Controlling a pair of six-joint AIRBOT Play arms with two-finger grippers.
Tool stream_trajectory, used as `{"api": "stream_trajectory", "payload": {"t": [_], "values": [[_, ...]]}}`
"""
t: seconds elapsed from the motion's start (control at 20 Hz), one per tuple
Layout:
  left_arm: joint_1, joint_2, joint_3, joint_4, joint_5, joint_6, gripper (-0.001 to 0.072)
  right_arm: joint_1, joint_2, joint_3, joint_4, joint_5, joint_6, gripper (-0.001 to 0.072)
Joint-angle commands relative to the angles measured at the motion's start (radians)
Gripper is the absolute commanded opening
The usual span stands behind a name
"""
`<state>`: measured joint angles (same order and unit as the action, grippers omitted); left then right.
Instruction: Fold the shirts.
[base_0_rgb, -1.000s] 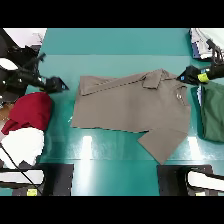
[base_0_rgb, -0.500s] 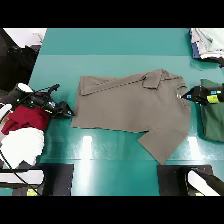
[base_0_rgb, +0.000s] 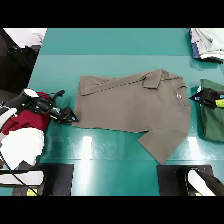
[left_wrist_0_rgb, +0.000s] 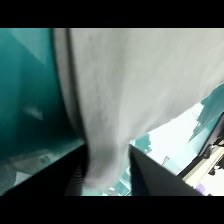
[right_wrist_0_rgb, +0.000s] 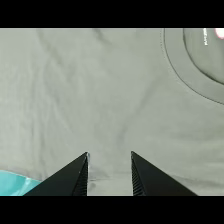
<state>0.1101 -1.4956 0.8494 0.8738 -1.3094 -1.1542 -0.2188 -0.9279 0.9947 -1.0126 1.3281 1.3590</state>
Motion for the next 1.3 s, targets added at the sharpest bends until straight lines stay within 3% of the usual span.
{"api": "stream_trajectory", "payload": {"t": [0.0, 0.05, 0.1, 0.15, 0.45, 0.55, 0.65, 0.95, 1.0, 1.2, 1.25], "values": [[-0.054, 0.011, -0.012, 0.020, 0.095, -0.025, 0.0360, -0.008, 0.005, -0.005, -0.014, 0.018, 0.001, 0.0307], [-0.054, 0.028, -0.012, 0.020, 0.115, -0.025, 0.0359, -0.008, 0.005, -0.018, -0.024, 0.027, 0.001, 0.0306], [-0.051, 0.055, -0.012, 0.021, 0.130, -0.023, 0.0143, -0.008, 0.005, -0.043, -0.043, 0.042, 0.002, 0.0307], [-0.051, 0.088, -0.012, 0.027, 0.149, -0.018, 0.0027, -0.008, 0.005, -0.075, -0.059, 0.047, 0.002, 0.0307], [-0.051, 0.299, -0.012, 0.058, 0.183, -0.018, 0.0026, -0.190, 0.005, -0.316, -0.062, 0.038, -0.007, 0.0311], [-0.051, 0.325, -0.012, 0.062, 0.174, -0.018, 0.0026, -0.295, 0.005, -0.402, -0.062, 0.038, -0.054, 0.0388], [-0.051, 0.325, -0.012, 0.062, 0.167, -0.019, 0.0027, -0.370, 0.005, -0.478, -0.060, 0.024, -0.087, 0.0386], [-0.051, 0.325, -0.012, 0.061, 0.167, -0.020, 0.0027, -0.333, -0.005, -0.582, 0.000, -0.074, -0.105, 0.0375], [-0.051, 0.325, -0.012, 0.061, 0.167, -0.020, 0.0027, -0.314, -0.017, -0.581, 0.032, -0.087, -0.108, 0.0317], [-0.051, 0.325, -0.012, 0.062, 0.156, -0.019, 0.0027, -0.219, -0.106, -0.554, 0.041, -0.085, -0.109, 0.0279], [-0.051, 0.325, -0.012, 0.062, 0.147, -0.020, 0.0027, -0.195, -0.122, -0.537, 0.042, -0.079, -0.121, 0.0084]]}}
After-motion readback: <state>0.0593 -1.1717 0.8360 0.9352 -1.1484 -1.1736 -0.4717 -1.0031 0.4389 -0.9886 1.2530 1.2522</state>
